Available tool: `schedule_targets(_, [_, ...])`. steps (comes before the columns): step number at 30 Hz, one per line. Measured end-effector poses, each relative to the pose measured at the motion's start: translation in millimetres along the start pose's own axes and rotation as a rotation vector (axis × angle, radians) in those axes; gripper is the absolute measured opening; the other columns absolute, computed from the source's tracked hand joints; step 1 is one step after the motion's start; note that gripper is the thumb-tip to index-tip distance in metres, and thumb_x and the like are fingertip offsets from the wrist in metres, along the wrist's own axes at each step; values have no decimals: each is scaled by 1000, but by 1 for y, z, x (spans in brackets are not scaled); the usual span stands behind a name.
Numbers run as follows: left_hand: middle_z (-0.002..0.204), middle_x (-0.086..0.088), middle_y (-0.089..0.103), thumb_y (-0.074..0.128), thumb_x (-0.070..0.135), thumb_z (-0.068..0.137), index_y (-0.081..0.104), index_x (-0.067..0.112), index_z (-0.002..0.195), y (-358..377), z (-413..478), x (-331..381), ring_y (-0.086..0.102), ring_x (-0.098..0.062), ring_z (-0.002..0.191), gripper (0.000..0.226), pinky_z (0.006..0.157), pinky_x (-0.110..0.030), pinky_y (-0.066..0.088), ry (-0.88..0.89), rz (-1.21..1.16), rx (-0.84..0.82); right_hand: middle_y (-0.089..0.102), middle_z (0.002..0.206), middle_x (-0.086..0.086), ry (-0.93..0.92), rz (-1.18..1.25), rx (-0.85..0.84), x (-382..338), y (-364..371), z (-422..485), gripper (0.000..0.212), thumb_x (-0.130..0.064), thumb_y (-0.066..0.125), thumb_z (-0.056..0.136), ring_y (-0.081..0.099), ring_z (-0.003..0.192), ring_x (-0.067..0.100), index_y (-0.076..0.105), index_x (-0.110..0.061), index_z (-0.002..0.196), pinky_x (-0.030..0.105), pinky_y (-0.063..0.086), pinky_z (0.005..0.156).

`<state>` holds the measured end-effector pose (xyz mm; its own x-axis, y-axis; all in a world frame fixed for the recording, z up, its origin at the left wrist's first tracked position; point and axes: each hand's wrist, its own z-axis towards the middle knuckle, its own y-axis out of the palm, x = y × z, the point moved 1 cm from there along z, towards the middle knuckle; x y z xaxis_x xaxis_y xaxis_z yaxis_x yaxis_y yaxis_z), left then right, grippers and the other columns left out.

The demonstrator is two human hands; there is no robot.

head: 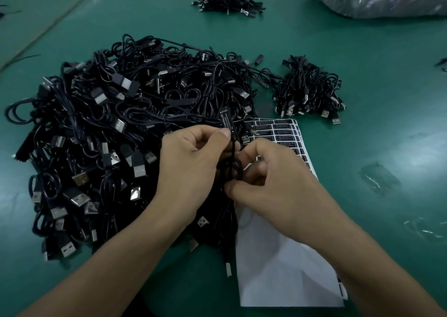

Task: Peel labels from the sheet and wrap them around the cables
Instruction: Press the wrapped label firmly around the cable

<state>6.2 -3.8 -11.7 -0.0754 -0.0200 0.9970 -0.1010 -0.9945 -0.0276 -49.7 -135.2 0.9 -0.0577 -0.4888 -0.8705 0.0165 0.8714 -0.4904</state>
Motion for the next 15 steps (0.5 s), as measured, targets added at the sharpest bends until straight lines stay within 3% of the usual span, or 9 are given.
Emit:
schedule_targets(3, [76,-6,76,63,17,97,75,15,73,0,1,0,74,-23,71,26,63,-34,60,-15,-16,-9,70,66,1,22,86,-3,-1,-2,1,14,-18,70,78,63,58,20,60,-27,84,37,49,57])
schedule_targets(8, [74,-6,75,55,12,100,76,13,79,1,0,1,74,-19,67,29,53,-28,57,-104,-136,-20,64,58,-2,31,191,55,4,-11,6,12,-14,67,88,49,48,6,68,-26,85,23,39,49])
schedule_targets(11, [75,-8,75,53,11,100,75,10,84,2,0,0,75,-22,68,27,54,-29,58,-124,-132,-40,69,70,5,30,214,200,9,-22,12,18,-17,67,92,54,60,14,72,-34,88,36,45,58])
schedule_targets(15, [70,-7,73,53,8,100,73,9,84,1,-2,0,71,-19,61,26,51,-26,56,-117,-107,-57,62,58,-9,94,200,434,18,-57,32,30,-20,63,96,50,60,13,76,-38,76,28,40,55])
